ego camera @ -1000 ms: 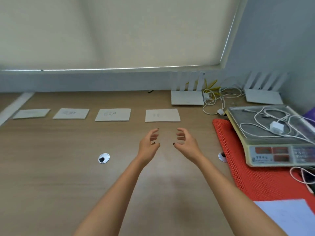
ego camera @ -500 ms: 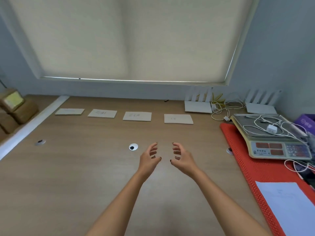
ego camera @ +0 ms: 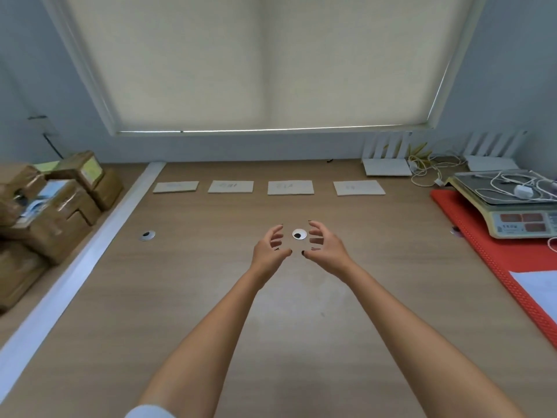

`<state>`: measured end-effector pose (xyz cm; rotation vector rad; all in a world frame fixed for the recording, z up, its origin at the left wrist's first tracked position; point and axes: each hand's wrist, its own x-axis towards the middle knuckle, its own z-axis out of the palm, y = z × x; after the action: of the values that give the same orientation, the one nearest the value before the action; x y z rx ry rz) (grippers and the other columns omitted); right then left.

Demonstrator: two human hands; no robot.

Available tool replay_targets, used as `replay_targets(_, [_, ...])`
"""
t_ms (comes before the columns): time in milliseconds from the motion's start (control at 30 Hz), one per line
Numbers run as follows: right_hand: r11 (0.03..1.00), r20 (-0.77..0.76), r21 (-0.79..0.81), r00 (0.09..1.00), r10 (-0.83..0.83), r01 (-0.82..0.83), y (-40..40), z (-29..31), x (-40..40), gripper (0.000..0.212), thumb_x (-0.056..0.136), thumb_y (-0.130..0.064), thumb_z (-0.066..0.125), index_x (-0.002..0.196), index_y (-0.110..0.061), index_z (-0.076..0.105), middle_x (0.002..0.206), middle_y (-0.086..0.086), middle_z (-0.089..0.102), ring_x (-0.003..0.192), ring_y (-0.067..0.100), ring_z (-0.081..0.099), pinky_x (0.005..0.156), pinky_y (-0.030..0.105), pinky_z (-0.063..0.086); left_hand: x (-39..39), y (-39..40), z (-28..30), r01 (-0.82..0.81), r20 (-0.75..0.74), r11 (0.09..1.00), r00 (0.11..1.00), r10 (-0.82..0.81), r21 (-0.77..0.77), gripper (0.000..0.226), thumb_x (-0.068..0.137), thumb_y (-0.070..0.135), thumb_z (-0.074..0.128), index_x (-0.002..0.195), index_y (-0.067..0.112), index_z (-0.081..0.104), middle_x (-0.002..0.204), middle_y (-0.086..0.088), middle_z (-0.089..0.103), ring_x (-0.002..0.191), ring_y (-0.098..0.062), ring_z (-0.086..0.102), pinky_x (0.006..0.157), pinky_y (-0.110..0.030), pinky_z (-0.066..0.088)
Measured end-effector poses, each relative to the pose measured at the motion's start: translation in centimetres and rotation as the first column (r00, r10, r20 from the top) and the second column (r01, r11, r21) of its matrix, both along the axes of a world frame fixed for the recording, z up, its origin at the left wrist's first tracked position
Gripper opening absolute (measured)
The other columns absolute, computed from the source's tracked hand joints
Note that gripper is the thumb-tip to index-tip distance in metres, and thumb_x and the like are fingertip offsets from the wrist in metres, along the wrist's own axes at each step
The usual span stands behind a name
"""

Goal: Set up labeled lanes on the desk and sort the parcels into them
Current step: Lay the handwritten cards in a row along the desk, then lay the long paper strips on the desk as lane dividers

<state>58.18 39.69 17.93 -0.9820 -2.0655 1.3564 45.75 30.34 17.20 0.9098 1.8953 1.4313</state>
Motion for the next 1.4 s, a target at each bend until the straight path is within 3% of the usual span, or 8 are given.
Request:
replay_targets(100, [1.000, 0.021, 0.009, 1.000, -0.001, 0.001, -1.0, 0.6, -1.0, 0.069, 0.076, -0.001, 0.069, 0.138, -0.014, 0.040, 0.125, 0.010, 0.051, 0.107, 0.017, 0.052, 0.087, 0.032, 0.050, -1.4, -1.7, 0.5, -0.034, 0.004, 0.999, 0.999, 0.034, 0.009, 0.061, 0.081, 0.002, 0.061, 0.137, 0.016, 0.044, 0.126, -0.008, 0.054, 0.113, -0.020, 0.052, 0.092, -0.030, 0.046])
replay_targets(300, [0.999, 0.026, -0.035, 1.000, 0.009, -0.008, -2.6, 0.6, -4.4, 0.068, 0.077, -0.001, 0.067, 0.138, -0.013, 0.040, 0.127, 0.011, 0.050, 0.110, 0.022, 0.052, 0.077, 0.028, 0.048, -4.3, -4.4, 1.3, -0.033, -0.042, 0.999, 0.999, 0.033, 0.004, 0.063, 0.081, 0.002, 0.063, 0.138, 0.017, 0.041, 0.127, -0.007, 0.052, 0.111, -0.017, 0.051, 0.081, -0.023, 0.044])
replay_targets(533, [0.992, 0.046, -0.075, 0.994, 0.102, -0.099, -6.6, -1.5, -11.6, 0.067, 0.076, 0.001, 0.067, 0.136, -0.012, 0.041, 0.125, 0.012, 0.050, 0.108, 0.024, 0.053, 0.087, 0.032, 0.049, -10.7, -8.0, -0.1, -0.075, -0.060, 0.997, 0.995, 0.074, -0.019, 0.067, 0.079, 0.004, 0.066, 0.139, 0.019, 0.040, 0.127, -0.006, 0.052, 0.112, -0.017, 0.050, 0.085, -0.025, 0.043])
replay_targets(733, [0.991, 0.063, -0.071, 0.991, 0.118, -0.113, -9.9, -4.4, -20.7, 0.066, 0.076, 0.002, 0.067, 0.136, -0.012, 0.043, 0.125, 0.011, 0.051, 0.110, 0.023, 0.052, 0.092, 0.032, 0.049, -20.1, -11.2, -3.0, -0.104, -0.036, 0.994, 0.994, 0.104, -0.012, 0.064, 0.079, 0.003, 0.064, 0.137, 0.019, 0.043, 0.127, -0.004, 0.053, 0.115, -0.015, 0.049, 0.085, -0.025, 0.043])
replay_targets(867, [0.990, 0.085, -0.103, 0.991, 0.104, -0.095, -14.1, -6.3, -28.5, 0.066, 0.076, 0.003, 0.068, 0.136, -0.011, 0.042, 0.125, 0.010, 0.051, 0.107, 0.020, 0.051, 0.087, 0.028, 0.048, -27.6, -15.5, -5.3, -0.109, 0.034, 0.993, 0.993, 0.110, -0.038, 0.063, 0.079, 0.002, 0.063, 0.137, 0.018, 0.044, 0.126, -0.005, 0.053, 0.114, -0.017, 0.051, 0.085, -0.025, 0.045])
replay_targets(1033, [0.980, 0.075, -0.187, 0.993, 0.087, -0.072, -21.1, -6.0, -39.8, 0.065, 0.077, 0.001, 0.067, 0.136, -0.011, 0.042, 0.128, 0.011, 0.049, 0.111, 0.023, 0.052, 0.094, 0.039, 0.050, -38.4, -22.3, -5.1, -0.109, 0.061, 0.991, 0.992, 0.114, -0.078, 0.060, 0.080, 0.002, 0.063, 0.134, 0.020, 0.046, 0.124, -0.003, 0.054, 0.111, -0.014, 0.051, 0.084, -0.024, 0.045])
replay_targets(1167, [0.963, 0.010, -0.259, 0.996, 0.086, -0.080, -26.2, -5.3, -47.6, 0.061, 0.078, 0.001, 0.065, 0.133, -0.013, 0.044, 0.127, 0.010, 0.049, 0.111, 0.023, 0.053, 0.088, 0.033, 0.050, -45.6, -26.9, -5.0, -0.110, 0.065, 0.985, 0.991, 0.120, -0.131, 0.058, 0.081, 0.002, 0.061, 0.134, 0.021, 0.046, 0.124, -0.003, 0.054, 0.114, -0.017, 0.051, 0.088, -0.027, 0.046])
replay_targets(1400, [0.934, 0.091, -0.348, 0.989, 0.119, -0.081, -31.7, -8.1, -55.0, 0.056, 0.080, -0.001, 0.061, 0.132, -0.016, 0.046, 0.128, 0.008, 0.049, 0.107, 0.020, 0.056, 0.084, 0.031, 0.051, -52.7, -32.1, -8.4, -0.146, 0.120, 0.957, 0.976, 0.180, -0.249, 0.057, 0.084, 0.002, 0.060, 0.136, 0.017, 0.044, 0.129, -0.006, 0.052, 0.118, -0.022, 0.050, 0.090, -0.028, 0.045])
